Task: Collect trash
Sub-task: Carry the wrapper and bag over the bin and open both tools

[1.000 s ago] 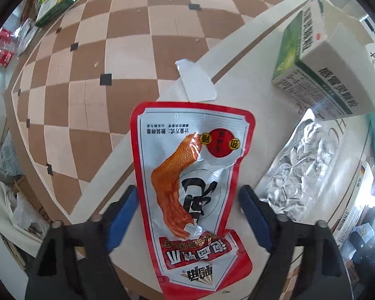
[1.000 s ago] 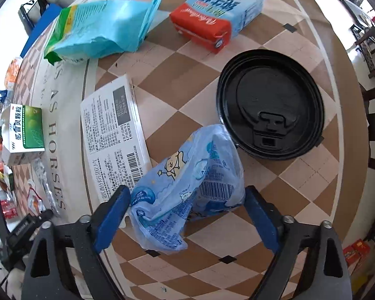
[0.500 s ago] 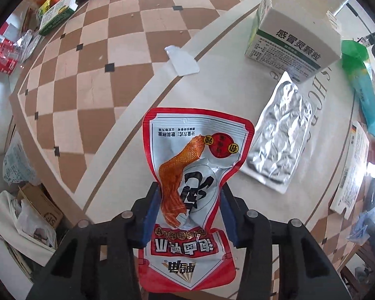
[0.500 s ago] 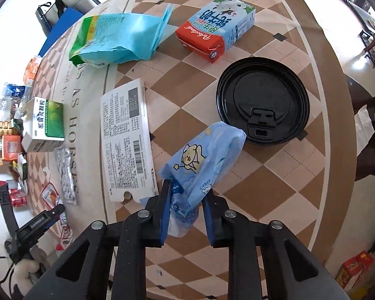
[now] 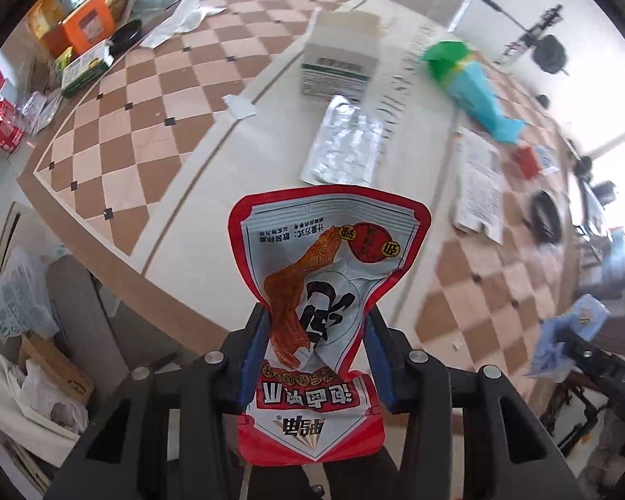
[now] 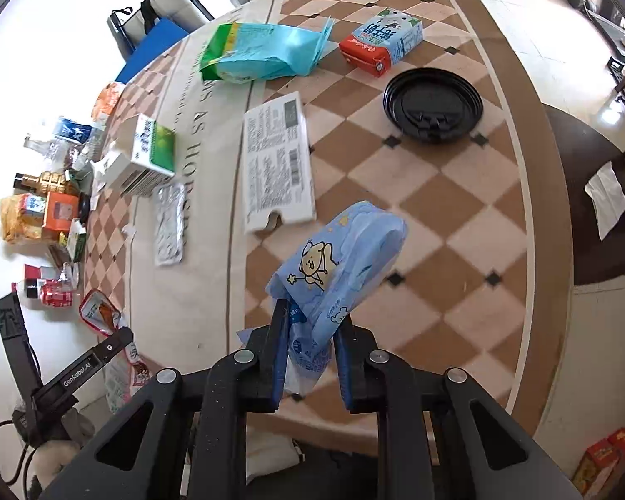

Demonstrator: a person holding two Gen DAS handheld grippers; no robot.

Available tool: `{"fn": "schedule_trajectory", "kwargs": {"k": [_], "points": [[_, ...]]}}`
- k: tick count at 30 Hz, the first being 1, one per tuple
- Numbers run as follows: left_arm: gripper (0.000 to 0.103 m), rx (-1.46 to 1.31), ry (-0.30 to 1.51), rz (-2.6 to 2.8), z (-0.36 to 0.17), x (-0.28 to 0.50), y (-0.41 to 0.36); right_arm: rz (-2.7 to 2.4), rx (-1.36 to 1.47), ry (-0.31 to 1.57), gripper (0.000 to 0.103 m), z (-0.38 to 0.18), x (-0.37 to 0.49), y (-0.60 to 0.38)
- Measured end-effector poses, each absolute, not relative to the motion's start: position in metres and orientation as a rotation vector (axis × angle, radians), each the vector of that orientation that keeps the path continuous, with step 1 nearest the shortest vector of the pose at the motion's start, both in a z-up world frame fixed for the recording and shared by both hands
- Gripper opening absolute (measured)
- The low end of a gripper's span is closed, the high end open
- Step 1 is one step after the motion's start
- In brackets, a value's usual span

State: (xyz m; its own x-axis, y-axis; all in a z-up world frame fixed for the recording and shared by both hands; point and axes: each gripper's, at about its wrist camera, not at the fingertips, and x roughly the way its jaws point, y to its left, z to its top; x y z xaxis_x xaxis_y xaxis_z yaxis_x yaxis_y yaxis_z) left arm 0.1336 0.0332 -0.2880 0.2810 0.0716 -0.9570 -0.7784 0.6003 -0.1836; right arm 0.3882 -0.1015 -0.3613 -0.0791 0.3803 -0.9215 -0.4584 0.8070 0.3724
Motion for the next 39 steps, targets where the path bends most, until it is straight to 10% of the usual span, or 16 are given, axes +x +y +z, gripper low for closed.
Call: {"fn": "schedule_trajectory", "kwargs": {"k": [12, 29, 39], "points": [[0.041, -0.825, 1.186, 0.42, -0.345, 0.096, -0.044, 0.68, -0.078, 1.561, 0.02, -0.387, 0.244, -0.206], [0.041, -0.968, 1.482, 0.412, -0.663, 0.132, -0.037, 0.53, -0.282, 1.711, 0.019, -0.677, 0.197, -0.223], [0.03, -0.906, 1.598, 0.39, -0.754, 0.152, -0.038, 0.496, -0.34, 1.755, 0.019, -0.825, 0.236, -0.199]]}}
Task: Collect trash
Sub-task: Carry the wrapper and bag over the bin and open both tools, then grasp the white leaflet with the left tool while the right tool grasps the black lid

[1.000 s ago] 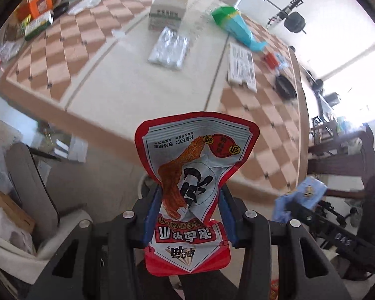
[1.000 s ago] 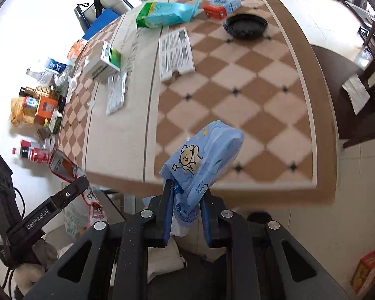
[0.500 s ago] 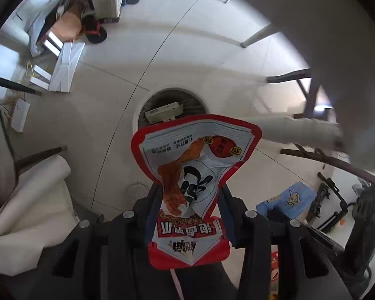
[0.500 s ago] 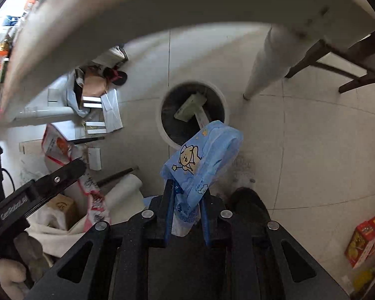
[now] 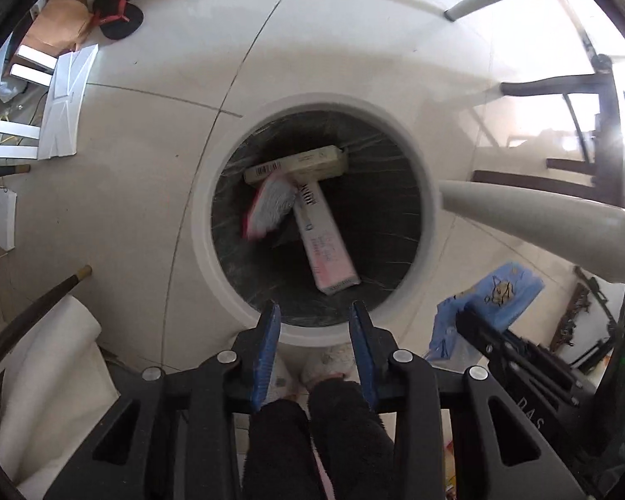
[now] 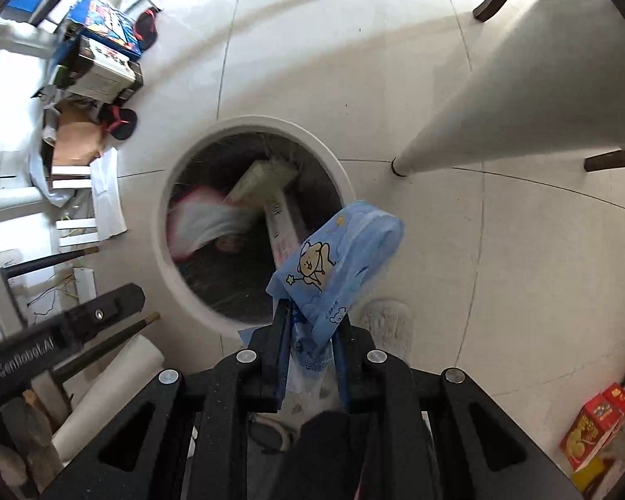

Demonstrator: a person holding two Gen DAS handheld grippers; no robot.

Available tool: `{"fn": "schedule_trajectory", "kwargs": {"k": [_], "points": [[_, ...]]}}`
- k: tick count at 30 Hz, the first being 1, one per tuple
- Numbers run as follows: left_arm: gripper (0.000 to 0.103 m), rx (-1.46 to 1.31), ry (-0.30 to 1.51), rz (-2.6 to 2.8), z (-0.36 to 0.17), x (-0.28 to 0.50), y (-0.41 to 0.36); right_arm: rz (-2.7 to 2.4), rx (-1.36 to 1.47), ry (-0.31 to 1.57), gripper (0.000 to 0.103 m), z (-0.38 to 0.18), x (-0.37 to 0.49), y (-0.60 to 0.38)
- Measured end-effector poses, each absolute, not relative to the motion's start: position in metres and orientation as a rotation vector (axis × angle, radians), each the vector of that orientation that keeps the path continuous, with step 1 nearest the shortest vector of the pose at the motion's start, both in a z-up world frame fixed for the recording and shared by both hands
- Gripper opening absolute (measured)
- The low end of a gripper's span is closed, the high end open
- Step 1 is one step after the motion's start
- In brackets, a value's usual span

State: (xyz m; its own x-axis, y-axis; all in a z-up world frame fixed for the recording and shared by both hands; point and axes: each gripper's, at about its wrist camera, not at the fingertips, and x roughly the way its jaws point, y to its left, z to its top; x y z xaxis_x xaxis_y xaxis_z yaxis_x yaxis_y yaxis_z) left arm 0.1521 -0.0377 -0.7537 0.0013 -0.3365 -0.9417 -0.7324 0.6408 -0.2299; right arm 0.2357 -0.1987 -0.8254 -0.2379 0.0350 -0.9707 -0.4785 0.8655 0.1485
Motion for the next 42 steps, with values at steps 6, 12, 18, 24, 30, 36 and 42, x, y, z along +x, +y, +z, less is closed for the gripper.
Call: {"fn": "schedule_trajectory", "kwargs": {"k": [6, 12, 18, 24, 30, 36, 42], "points": [[0.047, -0.858, 1.614, 0.476, -0.754, 0.142, -0.032, 0.521, -0.398, 1.797, 0.045, -0.859, 0.242, -0.186], [0.1, -0.792, 1.611, 0.551, -0.739, 0.129, -0.027, 0.535, -0.421, 1.757, 0.084, -0.843, 0.241, -0.182], [0.102, -0.733, 1.607, 0.592, -0.717, 0.117, -0.034, 0.536, -0.511, 1.669, 0.103, -0.811, 0.233, -0.179], [0.102, -0.697, 1.585, 0.606, -0.684, 0.107, -0.045, 0.529, -0.527, 1.632, 0.103, -0.778, 0.223, -0.189], [0.102, -0.692, 1.57, 0.613, -0.641, 0.095, -0.058, 0.533, -0.511, 1.6, 0.103, -0.727, 0.214, -0.201], [0.102, -0.676, 1.558, 0.597, -0.581, 0.081, -0.074, 0.543, -0.495, 1.571, 0.103, -0.657, 0.2, -0.216], [0.102, -0.654, 1.531, 0.59, -0.515, 0.064, -0.089, 0.564, -0.482, 1.558, 0.103, -0.578, 0.182, -0.231]]}}
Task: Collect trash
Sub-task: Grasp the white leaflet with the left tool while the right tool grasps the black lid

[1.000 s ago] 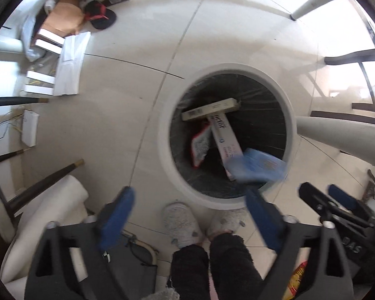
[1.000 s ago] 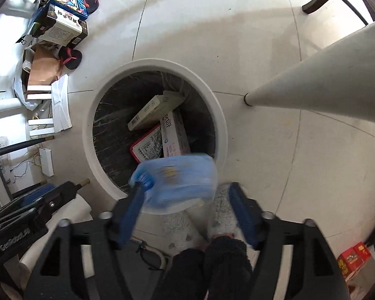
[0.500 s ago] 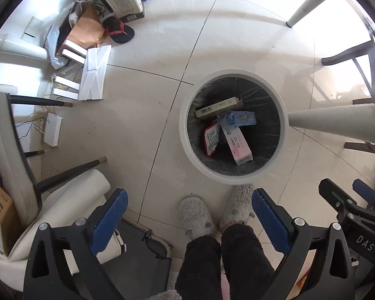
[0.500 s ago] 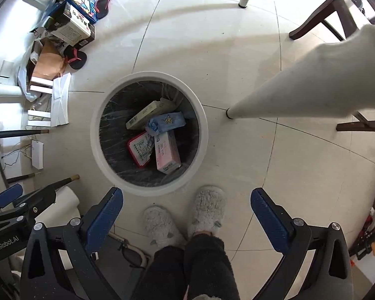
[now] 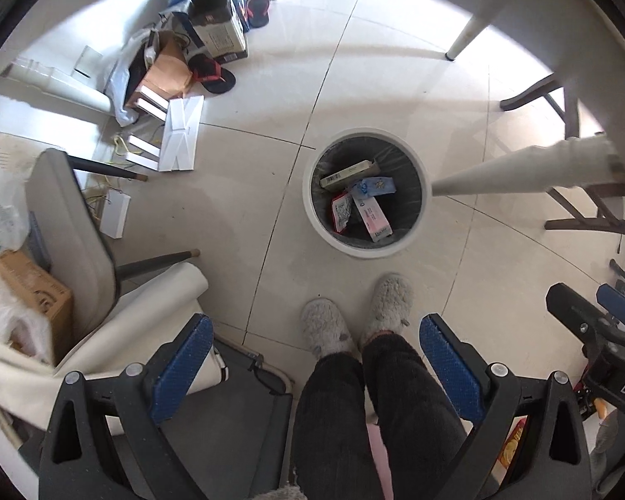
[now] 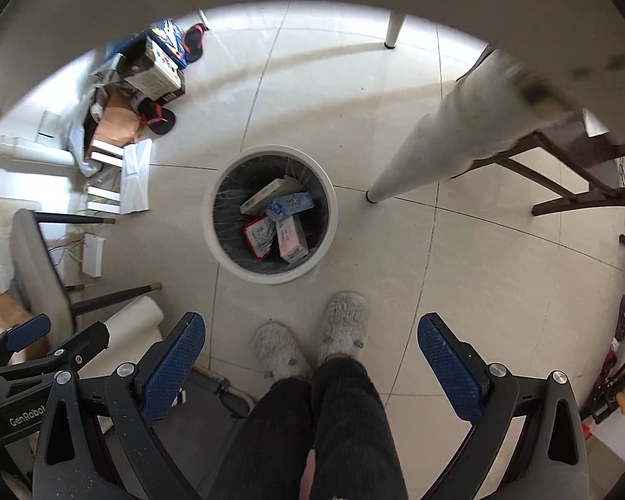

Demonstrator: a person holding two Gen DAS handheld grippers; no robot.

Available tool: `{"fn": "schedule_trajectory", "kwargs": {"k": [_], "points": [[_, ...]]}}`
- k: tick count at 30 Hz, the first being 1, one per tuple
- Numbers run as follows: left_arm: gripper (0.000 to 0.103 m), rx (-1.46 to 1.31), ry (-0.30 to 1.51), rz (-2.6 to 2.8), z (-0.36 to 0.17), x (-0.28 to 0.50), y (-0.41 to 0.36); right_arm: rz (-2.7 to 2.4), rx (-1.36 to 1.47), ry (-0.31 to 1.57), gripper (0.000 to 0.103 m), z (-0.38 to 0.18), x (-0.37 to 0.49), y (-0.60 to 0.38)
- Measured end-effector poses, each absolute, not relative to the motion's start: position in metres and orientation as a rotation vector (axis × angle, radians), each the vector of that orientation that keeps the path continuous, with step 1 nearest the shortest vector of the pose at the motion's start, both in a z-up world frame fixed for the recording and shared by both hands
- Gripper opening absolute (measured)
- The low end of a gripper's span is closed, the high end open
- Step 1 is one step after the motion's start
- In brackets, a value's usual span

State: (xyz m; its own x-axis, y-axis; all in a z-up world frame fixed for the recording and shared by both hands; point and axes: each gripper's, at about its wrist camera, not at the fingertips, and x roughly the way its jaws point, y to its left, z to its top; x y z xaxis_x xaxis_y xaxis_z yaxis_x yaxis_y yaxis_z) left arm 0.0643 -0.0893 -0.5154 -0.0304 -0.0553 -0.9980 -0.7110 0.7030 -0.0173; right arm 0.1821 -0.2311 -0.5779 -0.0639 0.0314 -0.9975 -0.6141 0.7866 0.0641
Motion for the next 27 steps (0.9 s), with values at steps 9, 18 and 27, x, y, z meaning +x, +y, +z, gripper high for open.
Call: {"fn": "schedule_trajectory", "kwargs": {"k": [9, 18, 27], "points": [[0.102, -0.642, 1.468, 0.562, -0.426, 0.046, -0.098, 0.596, -0.457, 1.553, 0.103, -0.467, 0.163, -0.246], [0.102, -0.547, 1.348, 0.603, -0.344, 0.079, -0.069, 0.638, -0.326, 1.515, 0.103, -0.37, 0.196, -0.234], [0.101, -0.541, 1.245, 0.689, -0.297, 0.18, 0.008, 0.603, -0.21, 1.448, 0.103, -0.309, 0.326, -0.201]]}}
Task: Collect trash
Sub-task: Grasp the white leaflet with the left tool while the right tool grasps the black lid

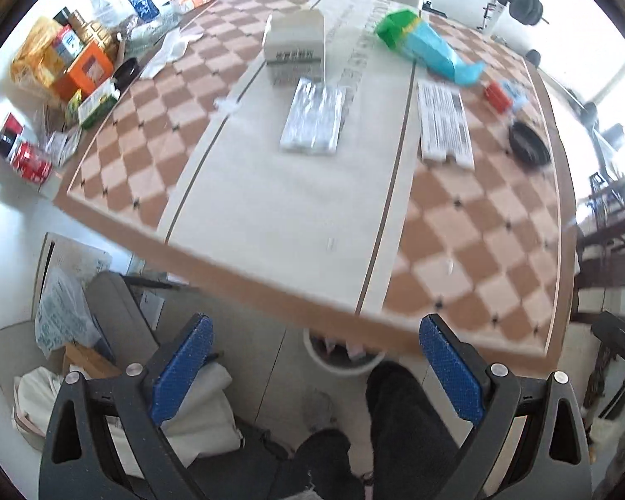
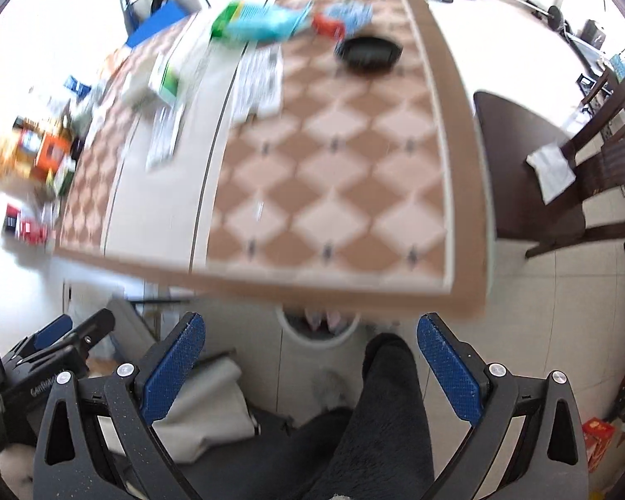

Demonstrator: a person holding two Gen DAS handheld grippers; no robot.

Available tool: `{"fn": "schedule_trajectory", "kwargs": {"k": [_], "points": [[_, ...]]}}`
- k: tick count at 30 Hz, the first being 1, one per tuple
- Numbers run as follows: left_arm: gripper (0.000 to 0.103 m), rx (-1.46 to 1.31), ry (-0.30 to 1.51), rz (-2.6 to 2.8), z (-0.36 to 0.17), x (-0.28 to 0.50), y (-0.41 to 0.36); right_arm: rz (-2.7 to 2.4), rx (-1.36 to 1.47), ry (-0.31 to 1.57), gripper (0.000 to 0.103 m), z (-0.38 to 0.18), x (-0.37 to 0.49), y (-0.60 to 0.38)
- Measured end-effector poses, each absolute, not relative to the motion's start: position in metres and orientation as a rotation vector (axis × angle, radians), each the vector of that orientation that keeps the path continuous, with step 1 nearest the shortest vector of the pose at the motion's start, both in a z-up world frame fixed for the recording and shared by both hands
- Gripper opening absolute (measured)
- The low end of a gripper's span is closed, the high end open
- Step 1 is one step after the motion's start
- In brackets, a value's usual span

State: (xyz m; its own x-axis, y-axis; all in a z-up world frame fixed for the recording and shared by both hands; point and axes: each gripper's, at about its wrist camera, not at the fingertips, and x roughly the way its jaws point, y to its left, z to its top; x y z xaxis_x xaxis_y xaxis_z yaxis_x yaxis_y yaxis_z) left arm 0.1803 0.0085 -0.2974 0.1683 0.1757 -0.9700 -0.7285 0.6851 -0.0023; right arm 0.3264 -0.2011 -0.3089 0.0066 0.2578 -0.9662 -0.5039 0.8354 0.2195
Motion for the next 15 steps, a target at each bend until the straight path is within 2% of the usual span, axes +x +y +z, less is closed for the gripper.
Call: {"fn": "schedule_trajectory", "kwargs": {"k": [6, 11, 15], "points": [[0.101, -0.574, 1.3, 0.628, -0.311, 0.29, 0.043, 0.541, -0.228, 1.466, 0.103, -0.335, 0.457, -0.154], [0.101, -0.63, 1.412, 0.542, -0.36, 0.393, 0.059, 0.506, -0.25, 1.528, 0.103, -0.382, 0.553, -0.121], [0.1, -0.637, 1.496, 0.523, -0.397, 0.444, 0.069, 0.507, -0.259, 1.572, 0.103, -0.417, 0.592, -0.095]]}}
